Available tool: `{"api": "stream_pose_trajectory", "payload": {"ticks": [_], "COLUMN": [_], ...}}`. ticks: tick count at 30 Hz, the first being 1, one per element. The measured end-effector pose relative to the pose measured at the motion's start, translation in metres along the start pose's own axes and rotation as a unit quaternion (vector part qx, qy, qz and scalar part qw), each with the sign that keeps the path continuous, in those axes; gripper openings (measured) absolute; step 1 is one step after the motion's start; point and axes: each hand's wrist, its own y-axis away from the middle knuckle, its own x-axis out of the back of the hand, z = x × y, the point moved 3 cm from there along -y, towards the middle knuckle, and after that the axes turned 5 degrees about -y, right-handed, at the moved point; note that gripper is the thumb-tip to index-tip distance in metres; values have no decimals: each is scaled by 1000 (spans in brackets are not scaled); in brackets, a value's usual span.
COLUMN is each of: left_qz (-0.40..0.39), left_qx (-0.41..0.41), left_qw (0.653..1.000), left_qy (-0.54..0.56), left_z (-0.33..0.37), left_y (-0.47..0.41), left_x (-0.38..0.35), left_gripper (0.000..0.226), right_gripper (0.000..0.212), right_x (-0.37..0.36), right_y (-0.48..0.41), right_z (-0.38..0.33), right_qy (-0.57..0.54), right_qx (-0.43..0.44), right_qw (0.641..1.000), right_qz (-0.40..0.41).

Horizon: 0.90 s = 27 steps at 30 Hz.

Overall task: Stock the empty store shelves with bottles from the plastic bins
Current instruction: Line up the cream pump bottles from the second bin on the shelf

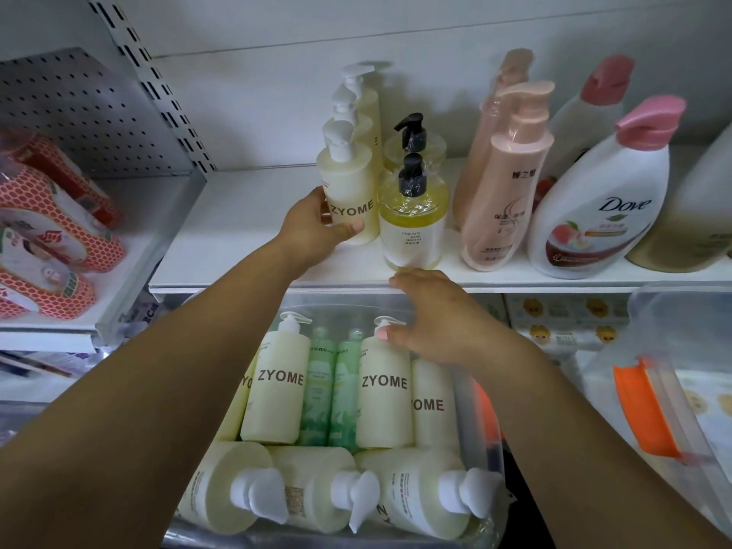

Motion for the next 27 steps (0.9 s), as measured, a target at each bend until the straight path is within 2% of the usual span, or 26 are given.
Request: {"api": "stream_pose_trajectory", "payload": {"ticks": [4, 8, 11, 14, 17, 19, 22, 25, 27], "left_qz": [-16, -44, -36, 1, 31, 38, 42, 53, 33], "left_qx": [4, 18, 45, 73, 50, 24, 12, 50, 88], "left_qw": [1000, 999, 998, 996, 991, 987, 980, 975, 963], "left_qy": [-14, -19, -13, -44, -119, -156, -195, -212, -251], "left_z": [2, 2, 1, -3, -3, -2, -9, -34, -51], "left_y": [-2, -1, 8, 35, 81, 114, 157, 177, 180], "left_x": [0, 0, 1, 3, 7, 11, 20, 29, 30], "left_gripper": [64, 66, 60, 62, 60, 55, 46, 38, 43], "right_gripper": [79, 76, 62, 44, 28, 27, 34, 47, 56], "right_x": [-1, 2, 5, 5, -1, -6, -13, -20, -24], "right_y": [0, 2, 6, 8, 8, 9, 9, 6, 4], "right_z": [0, 1, -1, -6, -9, -9, 0, 10, 12], "right_qy": [-28, -95, -176, -222, -235, -219, -113, -42, -24], "right_qx": [-11, -36, -62, -51, -42, -48, -76, -100, -112], "right_qw": [1000, 994, 979, 966, 965, 971, 990, 994, 993], "right_qz": [2, 44, 83, 124, 107, 78, 47, 7, -3]}}
